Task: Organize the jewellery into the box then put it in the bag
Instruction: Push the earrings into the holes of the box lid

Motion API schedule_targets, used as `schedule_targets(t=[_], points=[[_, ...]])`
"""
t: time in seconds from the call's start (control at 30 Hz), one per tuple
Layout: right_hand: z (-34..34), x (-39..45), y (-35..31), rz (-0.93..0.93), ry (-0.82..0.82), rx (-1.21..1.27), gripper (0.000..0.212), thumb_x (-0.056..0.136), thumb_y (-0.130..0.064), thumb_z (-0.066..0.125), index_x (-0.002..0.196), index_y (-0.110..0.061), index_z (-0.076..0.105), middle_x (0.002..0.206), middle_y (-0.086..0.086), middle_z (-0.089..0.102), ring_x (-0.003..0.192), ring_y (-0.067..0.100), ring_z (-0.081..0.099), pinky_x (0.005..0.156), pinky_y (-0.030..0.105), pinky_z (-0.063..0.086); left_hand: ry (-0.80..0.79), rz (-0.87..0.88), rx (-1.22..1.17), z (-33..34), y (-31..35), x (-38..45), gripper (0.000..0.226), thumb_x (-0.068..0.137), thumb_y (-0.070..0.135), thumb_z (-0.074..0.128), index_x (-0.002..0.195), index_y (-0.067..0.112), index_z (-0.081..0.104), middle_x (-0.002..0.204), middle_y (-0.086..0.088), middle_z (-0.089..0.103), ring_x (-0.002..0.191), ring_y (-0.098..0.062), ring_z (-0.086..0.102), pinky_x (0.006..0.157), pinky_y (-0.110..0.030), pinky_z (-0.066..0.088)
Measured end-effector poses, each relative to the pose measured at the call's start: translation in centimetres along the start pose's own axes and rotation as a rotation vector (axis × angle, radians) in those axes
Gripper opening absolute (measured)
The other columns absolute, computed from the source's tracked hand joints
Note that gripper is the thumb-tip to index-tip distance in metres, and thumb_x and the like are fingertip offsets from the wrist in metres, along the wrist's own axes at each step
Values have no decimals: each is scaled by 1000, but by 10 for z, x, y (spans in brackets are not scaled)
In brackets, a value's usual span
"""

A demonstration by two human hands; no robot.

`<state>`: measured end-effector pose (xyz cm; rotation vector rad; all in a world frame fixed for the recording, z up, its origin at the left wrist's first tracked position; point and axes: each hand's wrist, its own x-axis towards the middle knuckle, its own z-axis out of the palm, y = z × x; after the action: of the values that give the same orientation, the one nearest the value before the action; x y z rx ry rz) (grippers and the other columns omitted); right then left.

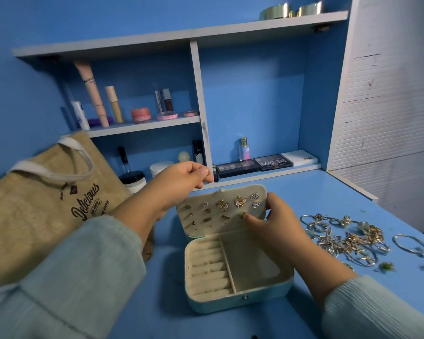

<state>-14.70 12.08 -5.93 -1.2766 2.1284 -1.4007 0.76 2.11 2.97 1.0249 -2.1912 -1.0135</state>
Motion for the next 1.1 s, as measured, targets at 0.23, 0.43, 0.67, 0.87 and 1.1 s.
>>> schedule_targets(t=[0.23, 0.43, 0.67, 0.87, 1.1], points=[[-10, -8, 5, -154, -17, -41, 17, 81, -22, 67, 90, -20, 53, 80, -14, 47, 69, -2, 41, 61, 3, 35, -265, -66, 340, 10, 8, 19, 9, 93, 30, 56, 88, 30, 64, 89, 20, 66, 84, 3, 59, 70, -16, 43], [-9, -9, 10, -243, 9, -60, 19, 78, -19, 69, 84, -21, 52, 77, -16, 46, 72, -3, 43, 65, 4, 35, -237, -99, 298, 17, 6, 30, 5, 81, 20, 71, 79, 24, 69, 83, 19, 66, 86, -7, 62, 84, -25, 52], [-7, -9, 18, -253, -38, -67, 23, 80, -23, 69, 93, -24, 51, 94, -12, 48, 88, 7, 38, 66, 13, 32, -353, -55, 334, 28, 6, 27, 5, 81, 24, 71, 78, 26, 68, 81, 11, 68, 82, -8, 62, 82, -23, 52], [-7, -10, 18, -298, -26, -67, 20, 79, -22, 69, 88, -20, 51, 93, -7, 51, 88, 11, 40, 68, 18, 31, -431, -37, 477, 37, 10, 22, 8, 82, 30, 69, 76, 35, 68, 95, 9, 70, 99, -15, 62, 93, -35, 50], [-7, -8, 21, -310, -32, -92, 25, 78, -22, 70, 84, -24, 47, 90, -9, 47, 88, 11, 40, 67, 10, 31, -464, -9, 521, 44, 14, 20, 9, 87, 27, 64, 83, 35, 67, 87, 17, 64, 83, -1, 57, 66, -9, 42]])
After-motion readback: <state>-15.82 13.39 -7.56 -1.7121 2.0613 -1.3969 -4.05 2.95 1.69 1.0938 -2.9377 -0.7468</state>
